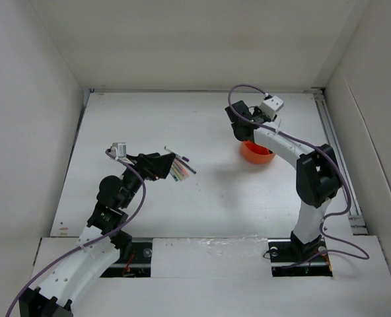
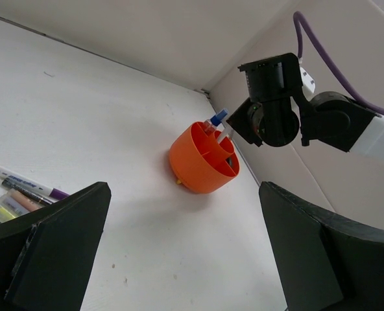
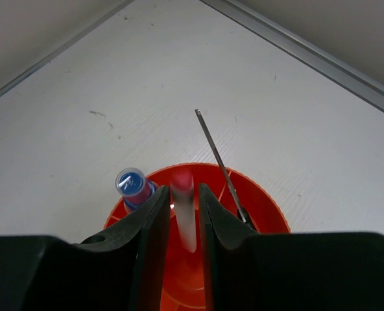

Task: Sort the stationery into containers
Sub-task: Place the stationery into the container

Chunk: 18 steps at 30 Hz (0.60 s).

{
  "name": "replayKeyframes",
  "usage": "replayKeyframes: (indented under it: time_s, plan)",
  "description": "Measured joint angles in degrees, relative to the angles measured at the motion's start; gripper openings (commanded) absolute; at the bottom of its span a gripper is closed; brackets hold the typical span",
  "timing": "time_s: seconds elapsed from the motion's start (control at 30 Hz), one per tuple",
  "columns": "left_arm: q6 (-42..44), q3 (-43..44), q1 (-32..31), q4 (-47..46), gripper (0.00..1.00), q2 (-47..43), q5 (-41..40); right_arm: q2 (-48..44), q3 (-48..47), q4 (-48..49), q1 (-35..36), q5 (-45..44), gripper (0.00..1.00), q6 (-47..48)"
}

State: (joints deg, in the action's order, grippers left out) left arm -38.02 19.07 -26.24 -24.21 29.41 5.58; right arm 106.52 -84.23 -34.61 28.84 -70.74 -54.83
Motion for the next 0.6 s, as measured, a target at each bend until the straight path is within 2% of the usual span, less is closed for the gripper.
replayKeyframes:
  time_s: [0.13,0.3,0.33,0.43,0.47,0.5,0.53,0.6]
  plan:
    - [0.0,0.0,0.0,0.0,1.00,0.0,0.0,-0.2,-0.1,-0.1,1.5,0.0,0.43,0.1]
    - [0.0,0.0,0.0,0.0,1.00,0.0,0.0,-1.8,-0.2,-0.5,3.1,0.0,0.45,0.3]
    - [0.0,0.0,0.0,0.0,1.00,0.0,0.0,-2.3,-0.2,-0.5,3.5,0.2,0.35,0.7]
    - [0.0,0.0,0.0,0.0,1.00,-0.4,0.0,-4.6,-0.1,1.0,5.5,4.2,0.20,4.2]
    - [0.0,0.0,0.0,0.0,1.00,-0.4,0.0,-5.5,0.0,2.6,6.4,6.6,0.08,6.1]
    - [0.0,0.0,0.0,0.0,1.00,-0.4,0.0,-6.4,0.2,4.3,7.5,9.3,0.03,7.8]
    - [0.0,0.0,0.0,0.0,1.00,-0.4,0.0,-7.2,0.7,6.6,8.7,12.7,0.00,9.2]
    - [0.0,0.0,0.0,0.0,1.00,-0.5,-0.1,-8.4,2.0,11.4,11.2,20.4,0.00,11.7]
